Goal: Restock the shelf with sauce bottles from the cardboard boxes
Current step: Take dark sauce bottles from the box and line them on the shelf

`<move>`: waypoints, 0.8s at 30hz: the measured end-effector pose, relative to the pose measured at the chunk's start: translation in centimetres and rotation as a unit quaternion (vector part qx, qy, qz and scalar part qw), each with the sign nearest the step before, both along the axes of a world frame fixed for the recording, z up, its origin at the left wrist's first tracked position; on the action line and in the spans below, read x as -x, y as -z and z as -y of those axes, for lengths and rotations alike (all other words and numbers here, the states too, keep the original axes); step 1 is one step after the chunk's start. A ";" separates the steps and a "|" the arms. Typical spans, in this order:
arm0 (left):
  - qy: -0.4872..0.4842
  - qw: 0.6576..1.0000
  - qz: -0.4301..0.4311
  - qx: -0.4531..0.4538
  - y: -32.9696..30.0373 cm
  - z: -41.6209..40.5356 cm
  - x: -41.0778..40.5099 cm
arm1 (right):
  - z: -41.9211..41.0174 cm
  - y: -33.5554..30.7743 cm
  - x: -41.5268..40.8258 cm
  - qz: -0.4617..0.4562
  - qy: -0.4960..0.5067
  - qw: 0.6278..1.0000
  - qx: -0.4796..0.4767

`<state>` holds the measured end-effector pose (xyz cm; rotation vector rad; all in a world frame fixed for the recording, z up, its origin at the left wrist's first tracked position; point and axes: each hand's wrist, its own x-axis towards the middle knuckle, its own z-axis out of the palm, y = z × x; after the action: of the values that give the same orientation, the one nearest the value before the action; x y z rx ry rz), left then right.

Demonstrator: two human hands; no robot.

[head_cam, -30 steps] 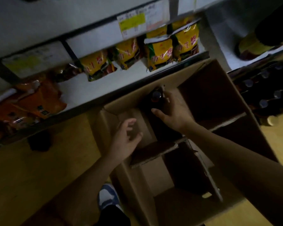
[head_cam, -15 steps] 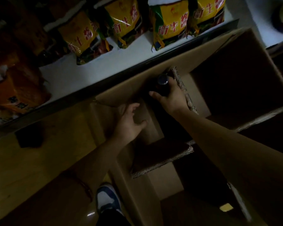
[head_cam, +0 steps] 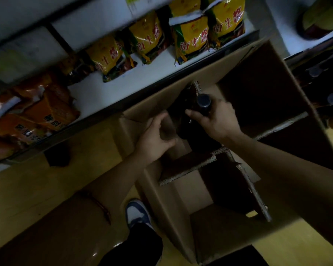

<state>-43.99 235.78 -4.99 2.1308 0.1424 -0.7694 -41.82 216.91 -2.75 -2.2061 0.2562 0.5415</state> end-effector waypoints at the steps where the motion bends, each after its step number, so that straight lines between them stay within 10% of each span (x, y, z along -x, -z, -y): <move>1: 0.005 1.000 -0.014 0.002 -1.4 0.2 0.0 | 0.4 -2.1 0.1 0.007 -0.028 1.000 0.012; 11: 0.045 0.993 -0.069 0.090 -20.6 3.8 1.8 | 2.7 -26.3 1.9 0.133 -0.079 0.988 0.027; 24: 0.035 0.983 0.059 0.167 -42.7 5.0 1.5 | 1.9 -53.0 4.1 0.238 -0.040 0.962 0.128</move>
<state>-45.54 230.79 37.68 1.8612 -0.1194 -0.6543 -45.92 215.05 50.30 -2.5263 -0.0221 0.0059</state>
